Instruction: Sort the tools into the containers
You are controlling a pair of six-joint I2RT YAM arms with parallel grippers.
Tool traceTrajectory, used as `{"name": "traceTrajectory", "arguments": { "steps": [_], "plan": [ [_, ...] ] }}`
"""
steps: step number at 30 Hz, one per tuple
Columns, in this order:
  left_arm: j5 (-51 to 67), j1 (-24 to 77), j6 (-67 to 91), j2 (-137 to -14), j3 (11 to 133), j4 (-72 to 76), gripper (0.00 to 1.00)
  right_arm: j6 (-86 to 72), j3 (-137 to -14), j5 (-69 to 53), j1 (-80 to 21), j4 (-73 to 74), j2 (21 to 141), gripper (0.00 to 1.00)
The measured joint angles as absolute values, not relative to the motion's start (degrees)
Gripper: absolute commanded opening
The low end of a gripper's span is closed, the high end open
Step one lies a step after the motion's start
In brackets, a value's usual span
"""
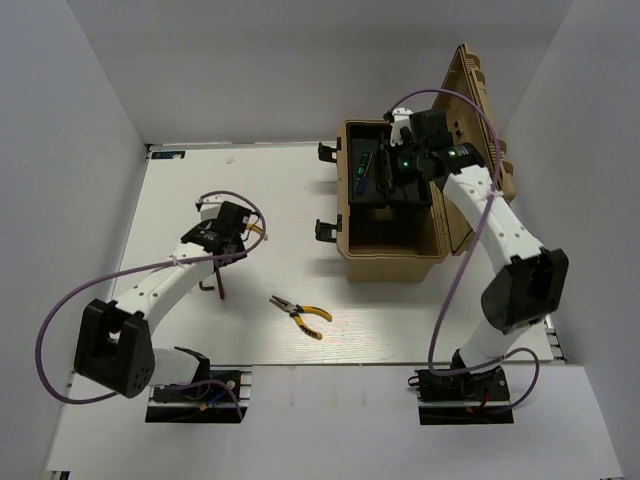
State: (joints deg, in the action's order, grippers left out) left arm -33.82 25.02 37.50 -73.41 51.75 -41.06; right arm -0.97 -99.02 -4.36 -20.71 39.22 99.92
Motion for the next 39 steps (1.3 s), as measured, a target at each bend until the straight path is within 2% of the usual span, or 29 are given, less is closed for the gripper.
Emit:
{"name": "traceTrajectory", "arguments": {
  "steps": [1, 2, 4, 10, 19, 22, 24, 27, 29, 37, 39],
  "plan": [
    [-33.5, 23.6, 36.7, -74.6, 51.9, -40.2, 0.66, -0.9, -97.6, -8.1, -20.9, 38.8, 97.8, 0.00],
    [-33.2, 21.8, 35.9, -76.1, 52.2, -39.4, 0.59, -0.9, -96.5, -11.7, -21.3, 38.5, 95.6, 0.00],
    [-31.9, 18.3, 34.2, -79.5, 52.9, -37.8, 0.55, -0.9, -95.2, -16.9, -22.1, 37.6, 92.4, 0.00],
    [-24.4, 9.6, 28.3, -87.8, 54.5, -32.8, 0.60, 0.4, -92.7, -22.9, -24.2, 35.6, 90.2, 0.00],
    [-18.7, 8.6, 25.2, -94.4, 56.0, -30.0, 0.62, 0.4, -89.0, -24.6, -24.9, 35.4, 90.1, 0.00],
    [-18.3, 8.5, 25.0, -96.4, 56.1, -29.9, 0.55, 0.1, -89.0, -24.8, -25.2, 35.3, 89.8, 0.00],
    [-18.3, 8.4, 25.1, -96.9, 56.1, -29.6, 0.44, -0.2, -88.4, -24.9, -25.3, 34.8, 89.2, 0.00],
    [-18.4, 8.4, 25.1, -97.1, 56.1, -29.3, 0.35, -0.8, -88.0, -25.3, -25.3, 34.4, 88.3, 0.00],
    [-18.3, 8.1, 24.9, -97.3, 56.1, -29.1, 0.33, -1.1, -87.8, -25.6, -25.3, 34.3, 87.8, 0.00],
    [-17.6, 8.0, 25.1, -97.3, 56.0, -28.3, 0.00, -2.2, -86.7, -26.6, -25.2, 33.8, 86.6, 0.00],
    [-17.5, 8.0, 25.1, -97.0, 55.9, -28.3, 0.00, -2.3, -86.1, -26.8, -25.2, 33.6, 86.1, 0.00]
  ]
}}
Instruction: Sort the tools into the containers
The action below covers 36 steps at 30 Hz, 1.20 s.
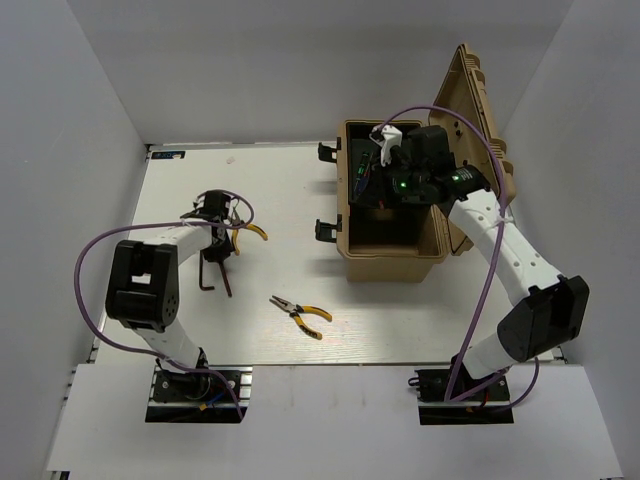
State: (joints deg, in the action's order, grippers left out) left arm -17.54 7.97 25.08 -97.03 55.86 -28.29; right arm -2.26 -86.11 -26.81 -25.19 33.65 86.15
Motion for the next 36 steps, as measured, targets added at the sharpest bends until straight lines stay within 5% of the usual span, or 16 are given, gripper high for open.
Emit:
{"name": "traceTrajectory", "arguments": {
  "steps": [11, 16, 17, 18, 27, 36],
  "plan": [
    [-14.8, 8.4, 25.0, -84.3, 59.3, -34.3, 0.00, -2.4, -85.0, -27.4, -25.1, 33.1, 84.8, 0.00],
    [-6.4, 8.8, 24.0, -79.4, 65.6, -32.0, 0.00, -1.6, -84.9, -26.3, -25.1, 33.3, 84.0, 0.19],
    [-3.7, 9.1, 23.8, -79.2, 67.1, -31.6, 0.00, -0.8, -85.0, -25.1, -25.1, 33.4, 83.6, 0.00],
    [-0.8, 9.5, 23.6, -79.4, 69.1, -31.2, 0.00, -0.1, -85.0, -24.3, -25.1, 33.5, 83.3, 0.00],
    [25.2, 17.2, 24.1, -95.2, 92.4, -19.2, 0.00, 3.8, -86.5, -13.8, -25.1, 34.6, 78.1, 0.00],
    [35.4, 27.5, 32.2, -119.3, 118.6, -10.0, 0.00, 5.0, -86.6, -6.9, -25.1, 34.6, 75.8, 0.00]
  ]
}}
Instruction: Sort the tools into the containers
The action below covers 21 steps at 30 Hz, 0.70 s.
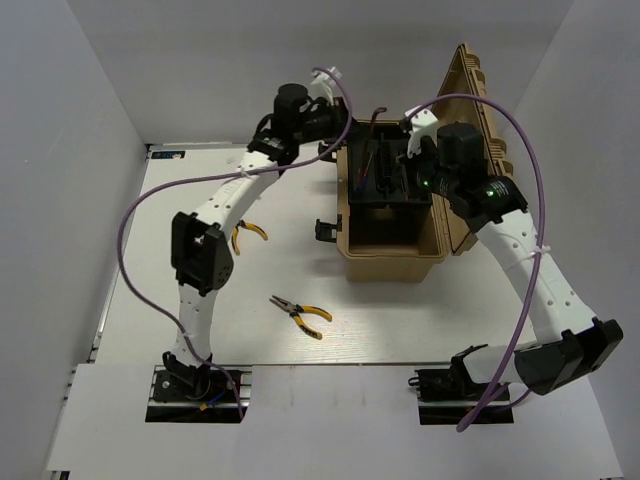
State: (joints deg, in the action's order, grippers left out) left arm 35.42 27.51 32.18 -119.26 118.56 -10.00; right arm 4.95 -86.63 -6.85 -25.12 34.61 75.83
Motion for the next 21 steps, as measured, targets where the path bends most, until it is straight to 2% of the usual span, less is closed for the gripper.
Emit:
{"name": "traceTrajectory", "arguments": {
  "steps": [7, 17, 21],
  "plan": [
    [35.6, 31.1, 43.2, -134.3, 129.6, -0.5, 0.00, 4.9, -88.2, 0.6, -25.0, 35.8, 73.0, 0.00],
    [30.3, 34.2, 53.3, -143.7, 131.3, 6.2, 0.00, 4.7, -87.5, 2.2, -24.7, 35.7, 71.5, 0.00],
    [29.1, 35.1, 54.3, -143.8, 131.9, 6.3, 0.26, 4.5, -86.2, 1.7, -24.7, 35.7, 71.6, 0.00]
  ]
}}
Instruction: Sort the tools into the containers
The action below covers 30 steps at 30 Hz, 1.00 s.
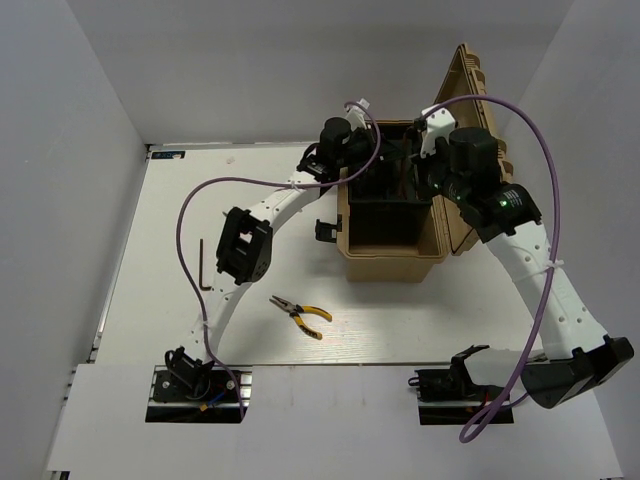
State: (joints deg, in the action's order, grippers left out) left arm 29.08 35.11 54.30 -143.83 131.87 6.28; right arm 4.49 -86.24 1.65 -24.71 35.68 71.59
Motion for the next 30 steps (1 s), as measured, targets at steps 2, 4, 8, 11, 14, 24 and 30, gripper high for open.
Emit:
{"name": "traceTrajectory", "arguments": {
  "steps": [2, 4, 8, 11, 14, 24, 30],
  "plan": [
    [28.5, 35.5, 54.3, -143.8, 132.2, 6.3, 0.41, 4.5, -85.6, 1.3, -24.7, 35.4, 71.6, 0.00],
    [28.2, 35.7, 54.4, -143.8, 132.5, 6.3, 0.50, 4.4, -85.3, 1.2, -24.7, 35.4, 71.6, 0.00],
    [27.4, 35.8, 54.3, -143.8, 133.8, 5.5, 0.56, 4.5, -85.2, 1.1, -24.7, 35.3, 71.7, 0.00],
    [26.8, 35.8, 54.0, -143.8, 135.2, 5.0, 0.35, 4.4, -85.2, 0.5, -24.7, 35.4, 71.6, 0.00],
    [25.4, 35.7, 52.1, -142.9, 135.4, 3.0, 0.08, 4.2, -85.2, -0.8, -24.6, 35.5, 71.6, 0.00],
    [2.3, 33.5, 32.6, -103.1, 101.8, -16.8, 0.61, 6.4, -81.1, -12.9, -24.4, 34.0, 72.2, 0.00],
    [-14.7, 22.1, 27.9, -78.0, 83.1, -26.7, 0.76, 3.7, -80.7, -18.3, -27.4, 33.4, 81.5, 0.00]
  ]
}}
